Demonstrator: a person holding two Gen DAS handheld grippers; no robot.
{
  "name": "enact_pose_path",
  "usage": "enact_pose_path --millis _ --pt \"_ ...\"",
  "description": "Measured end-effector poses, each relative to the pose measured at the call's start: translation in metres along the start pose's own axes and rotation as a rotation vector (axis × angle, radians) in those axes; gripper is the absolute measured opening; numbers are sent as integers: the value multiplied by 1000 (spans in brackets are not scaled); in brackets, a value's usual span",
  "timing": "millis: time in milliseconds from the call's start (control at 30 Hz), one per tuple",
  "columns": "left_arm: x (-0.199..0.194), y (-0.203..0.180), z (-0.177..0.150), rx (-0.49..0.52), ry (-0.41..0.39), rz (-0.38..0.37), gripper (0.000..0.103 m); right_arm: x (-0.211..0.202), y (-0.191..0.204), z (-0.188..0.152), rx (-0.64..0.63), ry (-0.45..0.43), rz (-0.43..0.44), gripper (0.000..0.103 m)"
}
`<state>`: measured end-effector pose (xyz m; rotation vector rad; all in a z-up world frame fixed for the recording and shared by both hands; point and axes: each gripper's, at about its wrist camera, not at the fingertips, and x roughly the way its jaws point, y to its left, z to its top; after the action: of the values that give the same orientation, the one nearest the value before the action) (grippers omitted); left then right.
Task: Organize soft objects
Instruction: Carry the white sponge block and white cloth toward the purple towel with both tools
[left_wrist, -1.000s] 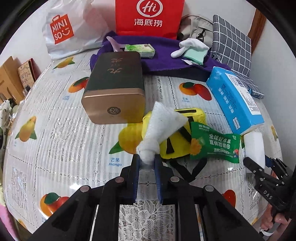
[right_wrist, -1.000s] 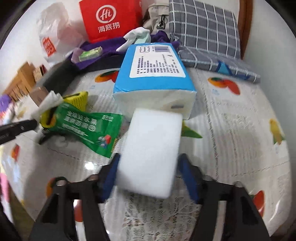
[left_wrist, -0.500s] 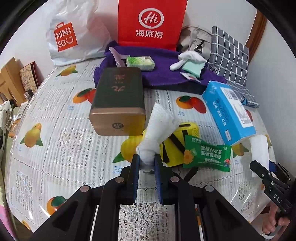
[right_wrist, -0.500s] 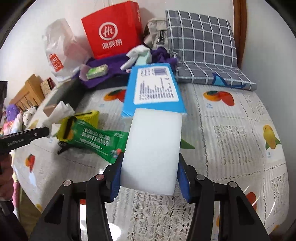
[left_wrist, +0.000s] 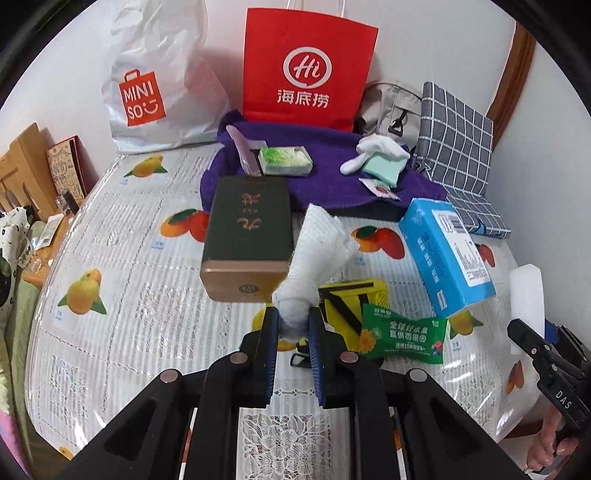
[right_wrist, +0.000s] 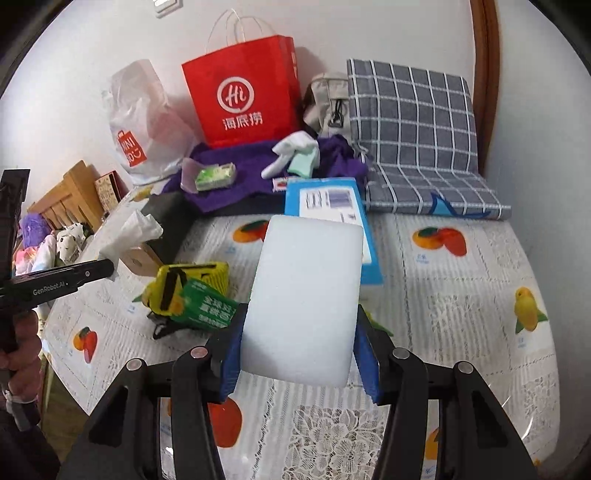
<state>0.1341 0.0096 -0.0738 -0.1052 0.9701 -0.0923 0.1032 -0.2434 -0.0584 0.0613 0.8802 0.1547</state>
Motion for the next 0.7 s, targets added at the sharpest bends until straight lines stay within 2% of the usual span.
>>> enact_pose_path --millis 367,700 --pt "-7 6 20 -17 -26 -17 16 -7 7 28 -28 -42 -17 52" --pt "3 14 43 -32 -28 14 16 11 2 58 -24 -43 -13 53"
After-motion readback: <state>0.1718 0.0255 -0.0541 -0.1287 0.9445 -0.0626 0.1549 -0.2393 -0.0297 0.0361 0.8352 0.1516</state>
